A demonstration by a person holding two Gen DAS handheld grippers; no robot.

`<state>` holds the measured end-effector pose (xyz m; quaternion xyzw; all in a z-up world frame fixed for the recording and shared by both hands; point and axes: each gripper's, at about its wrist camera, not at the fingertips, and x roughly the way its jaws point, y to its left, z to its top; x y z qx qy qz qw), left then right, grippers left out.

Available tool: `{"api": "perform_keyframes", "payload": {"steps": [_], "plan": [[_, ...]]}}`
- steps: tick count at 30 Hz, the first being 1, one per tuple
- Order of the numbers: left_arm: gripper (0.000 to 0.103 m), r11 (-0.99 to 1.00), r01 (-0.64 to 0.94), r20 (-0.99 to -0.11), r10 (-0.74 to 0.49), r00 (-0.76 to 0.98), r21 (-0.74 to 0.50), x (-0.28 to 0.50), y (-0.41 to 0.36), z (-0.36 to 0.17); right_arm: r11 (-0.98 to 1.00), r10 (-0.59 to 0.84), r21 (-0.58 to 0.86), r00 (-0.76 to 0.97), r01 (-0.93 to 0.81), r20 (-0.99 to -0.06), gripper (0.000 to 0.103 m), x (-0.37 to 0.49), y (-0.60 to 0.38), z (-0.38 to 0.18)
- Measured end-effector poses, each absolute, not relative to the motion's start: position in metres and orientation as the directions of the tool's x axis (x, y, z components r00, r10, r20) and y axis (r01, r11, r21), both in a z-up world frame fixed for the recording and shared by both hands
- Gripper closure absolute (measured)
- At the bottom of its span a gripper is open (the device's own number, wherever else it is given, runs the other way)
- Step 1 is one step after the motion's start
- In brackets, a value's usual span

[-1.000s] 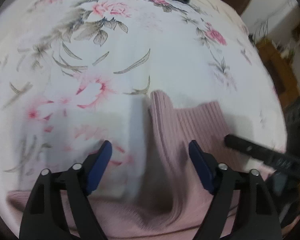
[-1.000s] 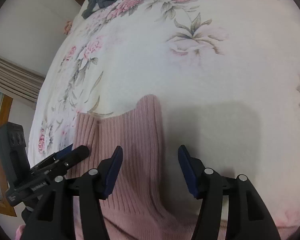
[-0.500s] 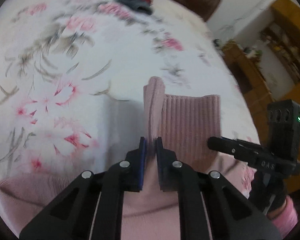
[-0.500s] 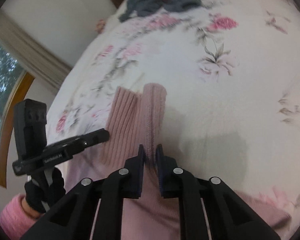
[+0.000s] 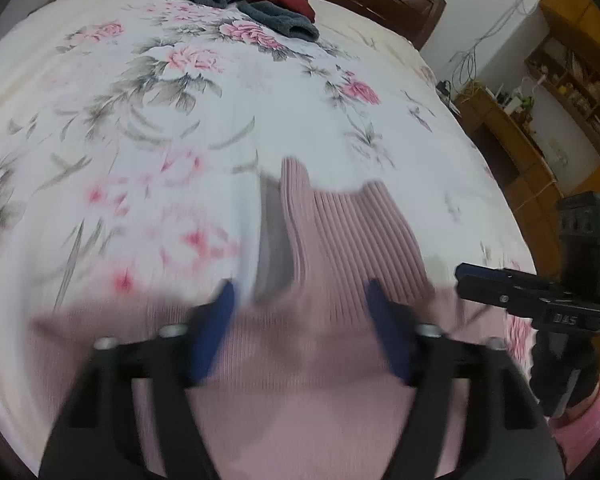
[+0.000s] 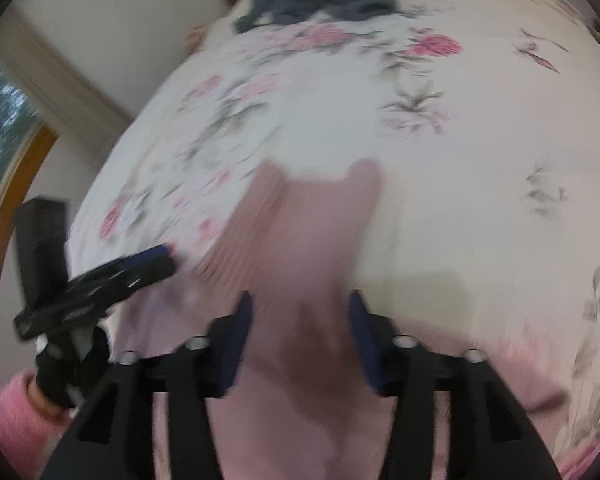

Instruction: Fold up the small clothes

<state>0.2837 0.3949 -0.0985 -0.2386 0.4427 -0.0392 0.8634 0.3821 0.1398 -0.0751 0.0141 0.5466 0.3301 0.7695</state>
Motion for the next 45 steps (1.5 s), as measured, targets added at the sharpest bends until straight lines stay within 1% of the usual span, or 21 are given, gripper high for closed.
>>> {"api": "perform_keyframes", "payload": {"steps": [3, 5, 6, 7, 8, 9, 10, 11, 16, 19, 22, 26, 27, 30, 32, 35, 37, 39, 42, 44, 45], "plan": [[0.032, 0.89, -0.147, -0.774, -0.282, 0.567, -0.432, 0.319, 0.392, -0.111, 0.826, 0.492, 0.39, 0.183, -0.407, -0.851, 0.046, 0.422, 0.146, -0.098], [0.032, 0.885, -0.148, -0.795, -0.309, 0.522, -0.441, 0.34, 0.386, -0.123, 0.833, 0.504, 0.44, 0.134, -0.335, -0.853, 0.046, 0.446, 0.15, -0.121], [0.035, 0.889, -0.148, -0.81, -0.313, 0.496, -0.434, 0.35, 0.381, -0.131, 0.83, 0.513, 0.455, 0.122, -0.322, -0.85, 0.046, 0.451, 0.152, -0.128], [0.037, 0.896, -0.16, -0.825, -0.294, 0.483, -0.414, 0.355, 0.377, -0.135, 0.824, 0.528, 0.474, 0.114, -0.311, -0.842, 0.053, 0.455, 0.153, -0.134], [0.048, 0.898, -0.166, -0.829, -0.287, 0.48, -0.407, 0.359, 0.375, -0.137, 0.815, 0.541, 0.487, 0.111, -0.313, -0.834, 0.061, 0.457, 0.155, -0.137], [0.07, 0.896, -0.164, -0.825, -0.291, 0.484, -0.412, 0.362, 0.374, -0.139, 0.807, 0.551, 0.497, 0.102, -0.32, -0.828, 0.088, 0.457, 0.156, -0.139], [0.082, 0.892, -0.157, -0.822, -0.304, 0.482, -0.423, 0.362, 0.374, -0.139, 0.797, 0.564, 0.511, 0.091, -0.323, -0.821, 0.093, 0.456, 0.156, -0.14], [0.096, 0.885, -0.15, -0.814, -0.322, 0.483, -0.44, 0.361, 0.375, -0.139, 0.787, 0.58, 0.521, 0.108, -0.331, -0.807, 0.093, 0.452, 0.153, -0.137], [0.095, 0.859, -0.031, -0.704, -0.396, 0.589, -0.51, 0.319, 0.375, -0.1, 0.717, 0.662, 0.563, 0.15, -0.41, -0.734, 0.094, 0.42, 0.131, -0.102], [0.095, 0.866, 0.051, -0.672, -0.422, 0.608, -0.498, 0.283, 0.366, -0.081, 0.663, 0.704, 0.576, 0.136, -0.478, -0.697, 0.094, 0.391, 0.119, -0.077], [0.094, 0.877, 0.105, -0.672, -0.431, 0.603, -0.469, 0.246, 0.356, -0.076, 0.634, 0.701, 0.542, 0.115, -0.551, -0.703, 0.094, 0.356, 0.111, -0.06], [0.088, 0.884, 0.124, -0.706, -0.438, 0.556, -0.451, 0.191, 0.354, -0.088, 0.615, 0.669, 0.505, 0.062, -0.606, -0.741, 0.092, 0.307, 0.101, -0.059], [0.085, 0.882, 0.124, -0.717, -0.444, 0.538, -0.454, 0.179, 0.355, -0.093, 0.614, 0.651, 0.492, 0.044, -0.616, -0.757, 0.087, 0.295, 0.098, -0.062], [0.085, 0.871, 0.121, -0.738, -0.471, 0.482, -0.477, 0.151, 0.363, -0.107, 0.614, 0.592, 0.446, 0.007, -0.651, -0.806, 0.078, 0.259, 0.087, -0.072], [0.083, 0.862, 0.11, -0.747, -0.486, 0.454, -0.494, 0.137, 0.369, -0.112, 0.609, 0.577, 0.449, -0.022, -0.654, -0.816, 0.077, 0.244, 0.078, -0.076], [0.072, 0.833, 0.051, -0.721, -0.506, 0.473, -0.551, 0.141, 0.386, -0.116, 0.618, 0.623, 0.513, -0.026, -0.595, -0.782, 0.07, 0.244, 0.063, -0.073], [0.07, 0.815, -0.004, -0.704, -0.498, 0.506, -0.579, 0.158, 0.398, -0.118, 0.63, 0.667, 0.579, -0.021, -0.517, -0.744, 0.059, 0.259, 0.058, -0.075], [0.07, 0.789, -0.037, -0.687, -0.51, 0.518, -0.614, 0.175, 0.403, -0.122, 0.662, 0.672, 0.6, 0.0, -0.449, -0.741, 0.059, 0.278, 0.06, -0.082], [0.065, 0.774, -0.117, -0.712, -0.499, 0.494, -0.623, 0.203, 0.405, -0.138, 0.706, 0.661, 0.616, 0.012, -0.351, -0.751, 0.058, 0.31, 0.066, -0.103], [0.065, 0.776, -0.168, -0.741, -0.48, 0.47, -0.609, 0.222, 0.406, -0.155, 0.735, 0.636, 0.605, 0.004, -0.308, -0.771, 0.058, 0.325, 0.072, -0.12], [0.068, 0.766, -0.195, -0.745, -0.477, 0.466, -0.613, 0.23, 0.409, -0.163, 0.739, 0.637, 0.613, -0.005, -0.281, -0.771, 0.058, 0.331, 0.075, -0.128]]}}
